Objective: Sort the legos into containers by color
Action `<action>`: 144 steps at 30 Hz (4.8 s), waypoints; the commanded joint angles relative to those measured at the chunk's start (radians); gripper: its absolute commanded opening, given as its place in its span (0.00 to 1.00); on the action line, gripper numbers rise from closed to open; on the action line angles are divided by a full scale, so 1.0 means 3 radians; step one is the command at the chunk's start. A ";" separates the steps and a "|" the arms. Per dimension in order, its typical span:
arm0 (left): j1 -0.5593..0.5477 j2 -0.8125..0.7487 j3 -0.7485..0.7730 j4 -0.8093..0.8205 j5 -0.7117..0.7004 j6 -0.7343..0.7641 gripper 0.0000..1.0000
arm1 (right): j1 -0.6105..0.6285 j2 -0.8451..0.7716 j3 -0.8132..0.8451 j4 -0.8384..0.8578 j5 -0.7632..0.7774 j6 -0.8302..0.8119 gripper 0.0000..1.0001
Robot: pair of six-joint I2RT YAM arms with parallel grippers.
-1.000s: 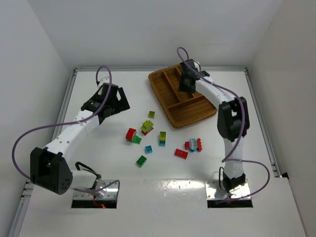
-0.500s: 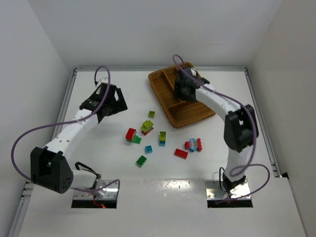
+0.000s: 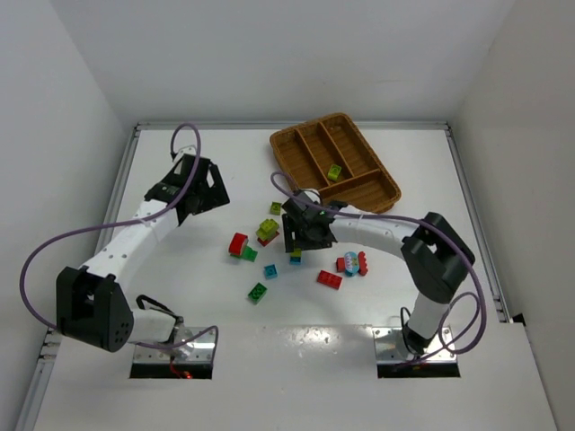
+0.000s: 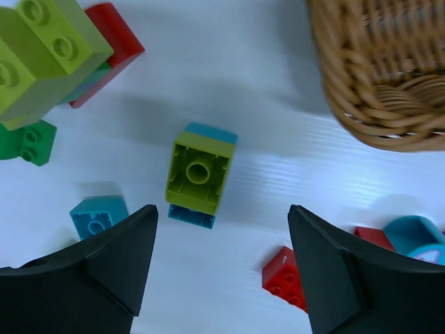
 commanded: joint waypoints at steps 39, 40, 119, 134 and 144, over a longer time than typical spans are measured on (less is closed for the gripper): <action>0.0159 -0.0416 -0.0636 0.2140 0.5210 0.0449 0.96 | -0.0940 -0.1697 -0.0610 0.1697 -0.3478 -0.0402 0.21; 0.0159 -0.0381 -0.0636 0.2140 0.5276 0.0485 0.96 | -0.0940 -0.1697 -0.0610 0.1697 -0.3555 -0.0402 0.21; -0.0030 0.0954 0.0785 0.0852 0.2562 0.0169 0.00 | -0.1789 0.1755 0.3046 -0.0066 -0.0217 -0.0351 0.76; -0.0469 0.2641 0.2609 0.0821 0.1811 -0.0021 0.00 | -0.1855 -0.0515 0.0374 0.0291 -0.0018 -0.0300 0.69; -0.0510 0.3547 0.3812 0.0453 0.1841 -0.0148 0.75 | -0.1819 -0.1599 -0.0461 -0.0123 -0.0323 -0.0335 0.74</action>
